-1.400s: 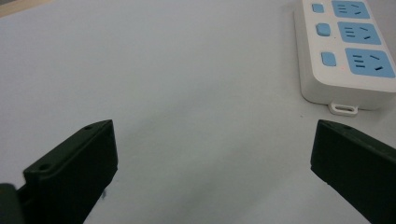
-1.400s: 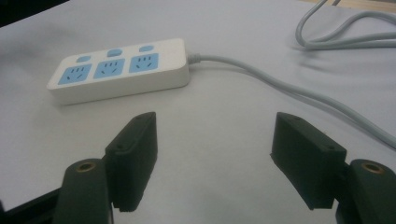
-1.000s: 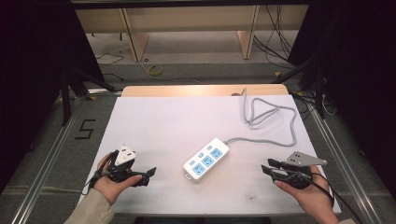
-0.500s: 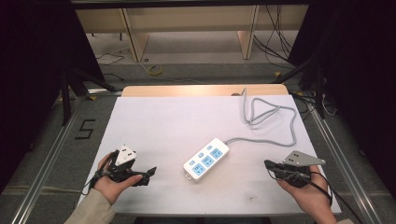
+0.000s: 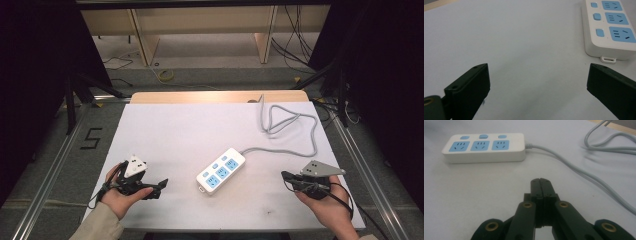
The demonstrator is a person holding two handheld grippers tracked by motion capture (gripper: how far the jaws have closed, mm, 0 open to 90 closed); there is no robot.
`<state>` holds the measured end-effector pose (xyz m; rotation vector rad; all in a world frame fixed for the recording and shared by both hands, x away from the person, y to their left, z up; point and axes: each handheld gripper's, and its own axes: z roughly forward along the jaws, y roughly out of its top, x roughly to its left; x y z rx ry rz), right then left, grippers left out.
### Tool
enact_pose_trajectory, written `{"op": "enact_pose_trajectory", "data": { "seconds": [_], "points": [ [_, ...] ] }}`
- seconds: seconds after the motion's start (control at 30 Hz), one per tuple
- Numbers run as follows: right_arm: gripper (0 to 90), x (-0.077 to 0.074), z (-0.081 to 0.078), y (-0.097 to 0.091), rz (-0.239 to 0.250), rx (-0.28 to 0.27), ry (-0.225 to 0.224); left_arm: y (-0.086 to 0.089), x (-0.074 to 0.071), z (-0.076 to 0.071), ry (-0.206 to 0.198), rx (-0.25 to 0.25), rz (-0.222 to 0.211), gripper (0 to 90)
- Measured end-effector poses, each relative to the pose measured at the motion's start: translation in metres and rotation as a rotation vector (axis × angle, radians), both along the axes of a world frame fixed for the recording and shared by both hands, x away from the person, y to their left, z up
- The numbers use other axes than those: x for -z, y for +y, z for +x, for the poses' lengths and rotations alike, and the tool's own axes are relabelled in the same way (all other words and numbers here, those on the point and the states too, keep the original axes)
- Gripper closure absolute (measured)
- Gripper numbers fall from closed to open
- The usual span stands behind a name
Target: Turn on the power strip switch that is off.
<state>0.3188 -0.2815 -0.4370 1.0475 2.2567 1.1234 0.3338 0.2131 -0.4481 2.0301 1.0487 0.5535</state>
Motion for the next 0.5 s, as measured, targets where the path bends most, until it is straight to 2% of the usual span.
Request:
{"op": "enact_pose_trajectory", "data": {
  "seconds": [0.5],
  "points": [
    [90.0, -0.002, 0.006, 0.011, 0.003, -0.028, 0.019, -0.001, 0.0, 0.0, 0.002, 0.003, 0.003, 5.3]
  ]
}}
